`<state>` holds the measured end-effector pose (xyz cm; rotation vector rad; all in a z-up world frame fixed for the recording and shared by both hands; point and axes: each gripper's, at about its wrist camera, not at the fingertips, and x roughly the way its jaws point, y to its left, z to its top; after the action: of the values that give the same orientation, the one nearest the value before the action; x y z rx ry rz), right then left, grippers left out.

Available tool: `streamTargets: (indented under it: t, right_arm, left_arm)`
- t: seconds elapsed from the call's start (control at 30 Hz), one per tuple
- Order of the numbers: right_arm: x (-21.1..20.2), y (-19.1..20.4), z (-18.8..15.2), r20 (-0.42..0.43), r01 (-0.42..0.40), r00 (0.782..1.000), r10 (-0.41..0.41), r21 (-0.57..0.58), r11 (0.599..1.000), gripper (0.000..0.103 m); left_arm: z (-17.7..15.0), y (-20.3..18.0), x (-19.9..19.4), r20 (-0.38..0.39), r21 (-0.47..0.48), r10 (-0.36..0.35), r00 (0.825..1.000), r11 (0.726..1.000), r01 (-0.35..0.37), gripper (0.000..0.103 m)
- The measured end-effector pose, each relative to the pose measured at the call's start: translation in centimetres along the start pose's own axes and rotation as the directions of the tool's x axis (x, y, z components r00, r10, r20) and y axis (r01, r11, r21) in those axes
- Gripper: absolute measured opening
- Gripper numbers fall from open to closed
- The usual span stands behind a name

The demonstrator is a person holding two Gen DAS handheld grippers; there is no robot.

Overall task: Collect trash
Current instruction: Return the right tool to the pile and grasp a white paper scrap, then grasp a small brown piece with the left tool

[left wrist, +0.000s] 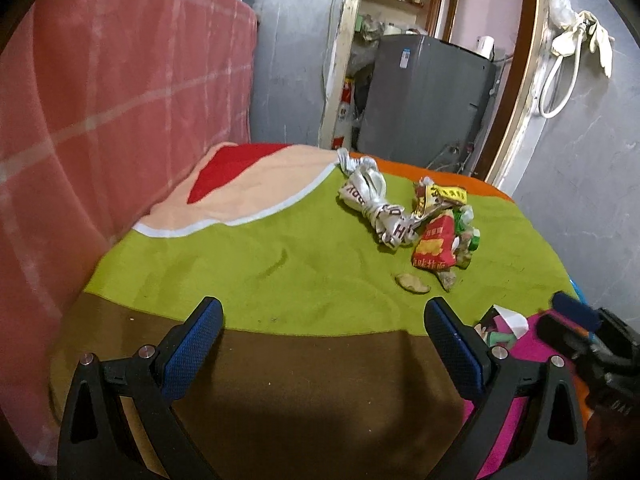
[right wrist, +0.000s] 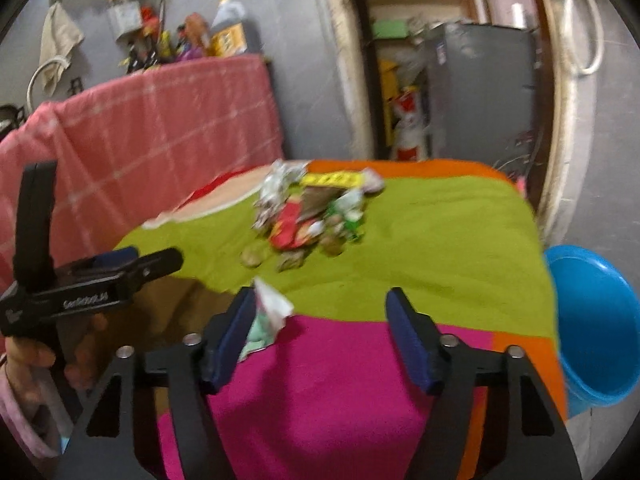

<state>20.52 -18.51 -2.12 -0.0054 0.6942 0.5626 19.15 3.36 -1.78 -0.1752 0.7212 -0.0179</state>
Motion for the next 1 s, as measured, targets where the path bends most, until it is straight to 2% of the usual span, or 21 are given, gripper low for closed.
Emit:
streamTargets:
  t: [0.13, 0.2, 0.23, 0.3, 0.4, 0.6, 0.83, 0.9, 1.0]
  right_arm:
    - [1.7, 0.9, 0.1, -0.068, -0.050, 0.997, 0.048, -0.029, 0.998, 0.048]
    - [2.5, 1.2, 0.0, -0.100, -0.070, 0.993, 0.065, -0.040, 0.997, 0.038]
    - [2.9, 1.4, -0.1, -0.116, -0.081, 0.990, 0.076, -0.044, 0.996, 0.034]
    - [3.3, 1.6, -0.2, -0.133, -0.093, 0.987, 0.086, -0.050, 0.994, 0.017]
    - [3.4, 1.5, -0.2, -0.133, -0.100, 0.987, 0.092, -0.055, 0.993, 0.008]
    - [3.0, 0.5, 0.0, -0.108, -0.040, 0.994, 0.033, -0.066, 0.997, 0.005]
    - [2.9, -1.6, 0.6, -0.073, 0.014, 0.997, -0.016, -0.033, 0.999, 0.005]
    - [2.8, -2.1, 0.8, -0.061, 0.022, 0.998, -0.023, -0.021, 1.000, 0.005]
    - [2.8, -2.6, 1.2, -0.044, 0.031, 0.999, -0.032, -0.014, 0.999, 0.005]
  left_arm:
    - [0.3, 0.0, 0.8, -0.035, 0.008, -0.014, 0.999, 1.000, 0.014, 0.093]
    - [0.4, -0.1, 1.0, -0.040, 0.019, -0.021, 0.999, 1.000, 0.022, 0.092]
    - [0.5, -0.1, 1.1, -0.041, 0.022, -0.026, 0.999, 0.999, 0.027, 0.089]
    - [0.7, -0.4, 1.5, -0.055, 0.030, -0.039, 0.998, 0.999, 0.041, 0.076]
    - [0.9, -0.8, 2.1, -0.066, 0.045, -0.050, 0.997, 0.998, 0.053, 0.070]
    - [1.3, -2.3, 3.2, -0.096, 0.097, -0.093, 0.991, 0.990, 0.102, 0.057]
    - [1.7, -4.5, 4.9, -0.125, 0.174, -0.096, 0.988, 0.978, 0.117, 0.052]
    - [1.9, -4.8, 5.7, -0.144, 0.183, -0.095, 0.985, 0.976, 0.121, 0.043]
    - [1.9, -4.9, 6.2, -0.162, 0.190, -0.094, 0.982, 0.974, 0.125, 0.038]
